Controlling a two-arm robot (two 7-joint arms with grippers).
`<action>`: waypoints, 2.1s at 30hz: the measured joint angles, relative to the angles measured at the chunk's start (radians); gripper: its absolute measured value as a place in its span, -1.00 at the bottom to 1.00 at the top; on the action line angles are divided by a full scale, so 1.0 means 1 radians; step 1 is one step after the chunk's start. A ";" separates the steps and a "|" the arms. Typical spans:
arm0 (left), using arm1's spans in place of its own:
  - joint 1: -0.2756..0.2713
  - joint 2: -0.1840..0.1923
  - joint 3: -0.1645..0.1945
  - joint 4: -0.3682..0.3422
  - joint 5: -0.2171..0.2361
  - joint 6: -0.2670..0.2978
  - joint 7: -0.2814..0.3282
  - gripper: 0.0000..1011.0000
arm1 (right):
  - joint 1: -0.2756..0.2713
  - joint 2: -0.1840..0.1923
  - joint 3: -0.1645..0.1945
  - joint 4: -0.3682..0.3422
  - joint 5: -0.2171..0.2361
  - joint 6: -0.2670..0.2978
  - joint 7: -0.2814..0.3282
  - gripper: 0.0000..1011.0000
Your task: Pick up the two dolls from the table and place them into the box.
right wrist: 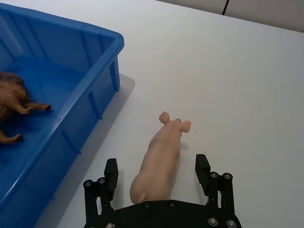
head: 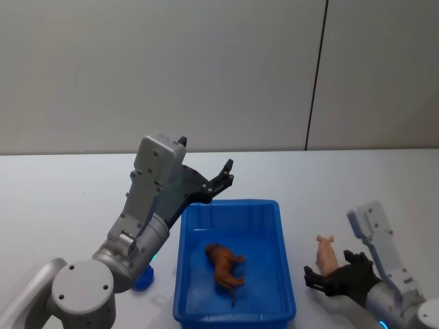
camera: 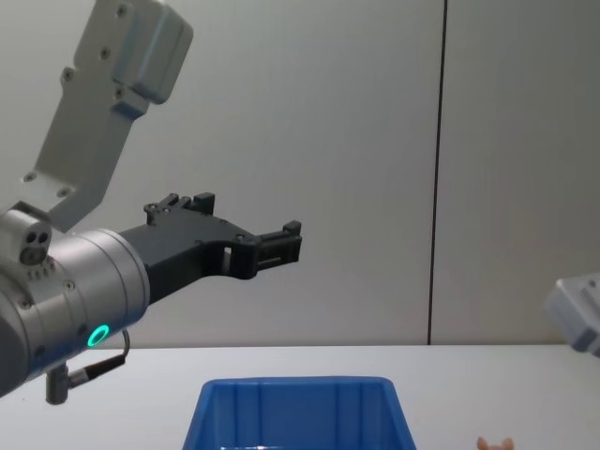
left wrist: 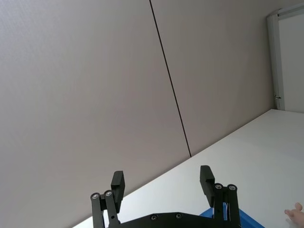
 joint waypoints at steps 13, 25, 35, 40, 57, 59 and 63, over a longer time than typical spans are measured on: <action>0.000 0.000 0.000 0.000 0.000 0.000 0.000 0.99 | 0.055 -0.041 -0.013 0.080 -0.026 -0.005 -0.009 0.56; 0.000 0.000 0.000 0.000 0.000 0.000 0.000 0.99 | 0.073 -0.055 -0.017 0.106 -0.034 -0.008 -0.012 0.04; 0.000 0.000 0.000 0.000 0.000 0.000 0.000 0.99 | 0.064 -0.049 -0.011 0.093 -0.037 -0.042 -0.031 -0.20; 0.000 0.000 0.000 0.000 0.000 0.000 0.000 0.99 | 0.057 -0.043 -0.005 0.077 -0.041 -0.075 -0.045 -0.20; 0.000 0.000 0.000 0.000 0.000 0.000 0.000 0.99 | 0.041 -0.017 0.014 -0.017 -0.057 -0.223 -0.032 -0.20; 0.000 0.000 0.000 0.000 0.000 0.000 0.000 0.99 | 0.041 -0.014 0.015 -0.032 -0.056 -0.239 -0.015 -0.20; 0.000 0.000 0.000 0.000 0.000 0.000 0.000 0.99 | 0.043 -0.011 0.016 -0.051 -0.048 -0.254 0.024 -0.20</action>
